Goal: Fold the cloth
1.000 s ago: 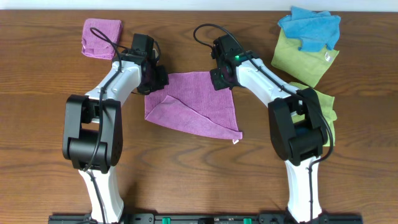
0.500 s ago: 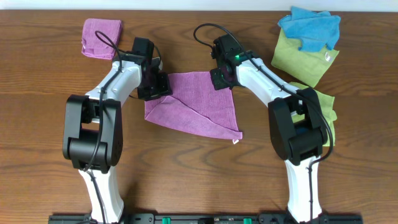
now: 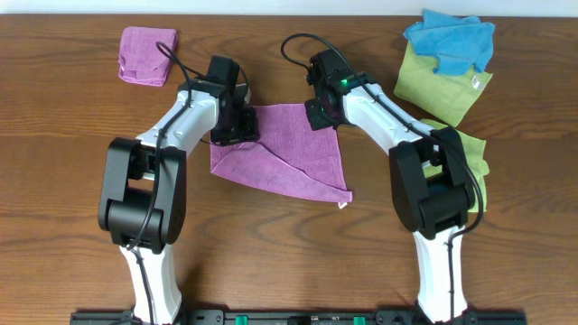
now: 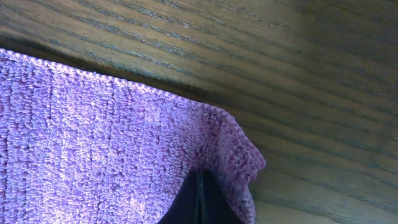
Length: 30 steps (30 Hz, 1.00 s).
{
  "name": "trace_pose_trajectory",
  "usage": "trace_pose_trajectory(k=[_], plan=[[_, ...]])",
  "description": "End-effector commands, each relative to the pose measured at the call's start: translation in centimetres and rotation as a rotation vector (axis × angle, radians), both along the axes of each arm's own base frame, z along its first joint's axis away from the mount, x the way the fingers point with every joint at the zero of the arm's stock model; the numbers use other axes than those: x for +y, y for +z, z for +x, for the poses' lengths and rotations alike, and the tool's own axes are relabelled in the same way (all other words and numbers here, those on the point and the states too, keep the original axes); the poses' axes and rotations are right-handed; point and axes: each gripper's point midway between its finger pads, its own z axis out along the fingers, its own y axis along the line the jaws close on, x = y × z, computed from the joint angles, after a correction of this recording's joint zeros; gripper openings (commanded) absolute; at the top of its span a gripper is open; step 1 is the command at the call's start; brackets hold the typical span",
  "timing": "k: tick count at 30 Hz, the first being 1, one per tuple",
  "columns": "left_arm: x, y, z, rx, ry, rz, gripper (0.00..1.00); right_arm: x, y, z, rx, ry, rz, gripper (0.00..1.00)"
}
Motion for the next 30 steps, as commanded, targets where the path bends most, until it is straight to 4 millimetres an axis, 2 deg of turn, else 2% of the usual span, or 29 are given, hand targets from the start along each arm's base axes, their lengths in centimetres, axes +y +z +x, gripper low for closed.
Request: trace_pose_trajectory(k=[1, 7, 13, 23, 28, 30], plan=[[0.6, -1.0, -0.5, 0.019, -0.029, 0.037, 0.36, -1.6, -4.3, -1.5, 0.091, -0.006, -0.063, 0.01], [0.9, -1.2, -1.6, 0.059, -0.048, 0.049, 0.33, -1.6, -4.3, -1.5, 0.090, -0.006, -0.062, 0.01], [0.9, -1.2, -2.8, 0.108, -0.058, 0.047, 0.20, -1.5, -4.2, -1.3, 0.085, -0.007, -0.060, 0.01], [-0.6, -1.1, -4.7, 0.152, -0.128, 0.038, 0.08, -2.1, -4.1, -1.0, 0.083, -0.020, -0.058, 0.01], [-1.1, -1.1, -4.5, 0.139, -0.140, 0.036, 0.28, -2.1, -4.1, -1.0, 0.083, -0.021, -0.058, 0.01], [-1.1, -1.1, -4.5, 0.140, -0.140, 0.036, 0.45, -2.1, -4.1, -1.0, 0.084, -0.021, -0.058, 0.01]])
